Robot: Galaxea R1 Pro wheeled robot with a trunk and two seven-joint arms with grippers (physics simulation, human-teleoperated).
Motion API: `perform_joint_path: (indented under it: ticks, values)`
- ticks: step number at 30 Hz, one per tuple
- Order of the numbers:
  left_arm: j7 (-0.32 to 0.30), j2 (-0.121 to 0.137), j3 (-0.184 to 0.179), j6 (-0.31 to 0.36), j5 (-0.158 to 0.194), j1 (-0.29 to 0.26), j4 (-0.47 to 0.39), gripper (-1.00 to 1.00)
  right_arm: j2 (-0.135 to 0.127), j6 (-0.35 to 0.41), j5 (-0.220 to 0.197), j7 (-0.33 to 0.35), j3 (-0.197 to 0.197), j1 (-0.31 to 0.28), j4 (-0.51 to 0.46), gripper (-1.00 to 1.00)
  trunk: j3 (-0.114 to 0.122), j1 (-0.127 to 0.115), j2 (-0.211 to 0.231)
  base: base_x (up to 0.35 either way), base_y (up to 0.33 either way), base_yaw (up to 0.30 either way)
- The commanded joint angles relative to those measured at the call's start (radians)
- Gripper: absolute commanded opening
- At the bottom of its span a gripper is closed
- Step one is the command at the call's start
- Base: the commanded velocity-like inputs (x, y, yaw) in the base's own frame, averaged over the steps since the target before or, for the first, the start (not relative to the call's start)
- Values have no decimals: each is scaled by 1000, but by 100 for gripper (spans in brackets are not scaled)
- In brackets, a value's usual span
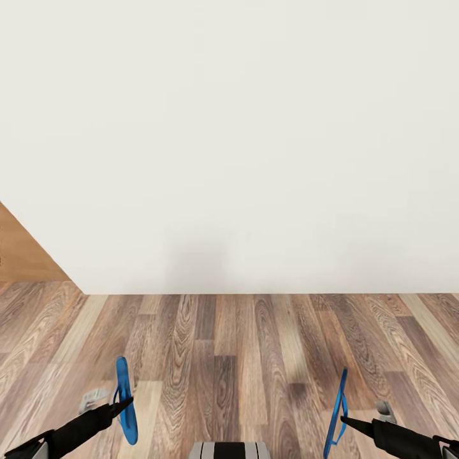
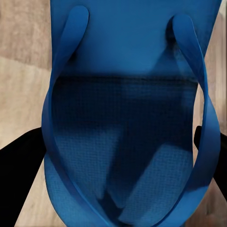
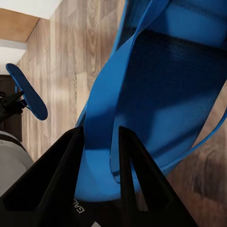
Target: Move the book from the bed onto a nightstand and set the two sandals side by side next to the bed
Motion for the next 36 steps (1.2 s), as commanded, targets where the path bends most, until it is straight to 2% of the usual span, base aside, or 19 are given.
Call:
perform_joint_path:
  ticks: [1,36]
  values:
    - [-3,-1,2,7,1,0,0,-100,0,12,-10,6,9,-1,1,-100,3,-1,0,0,0,0]
    - [-3,-6,2,10,-14,0,0,-100,0,13,-10,5,10,-1,43,-100,139,-16,8,0,0,0]
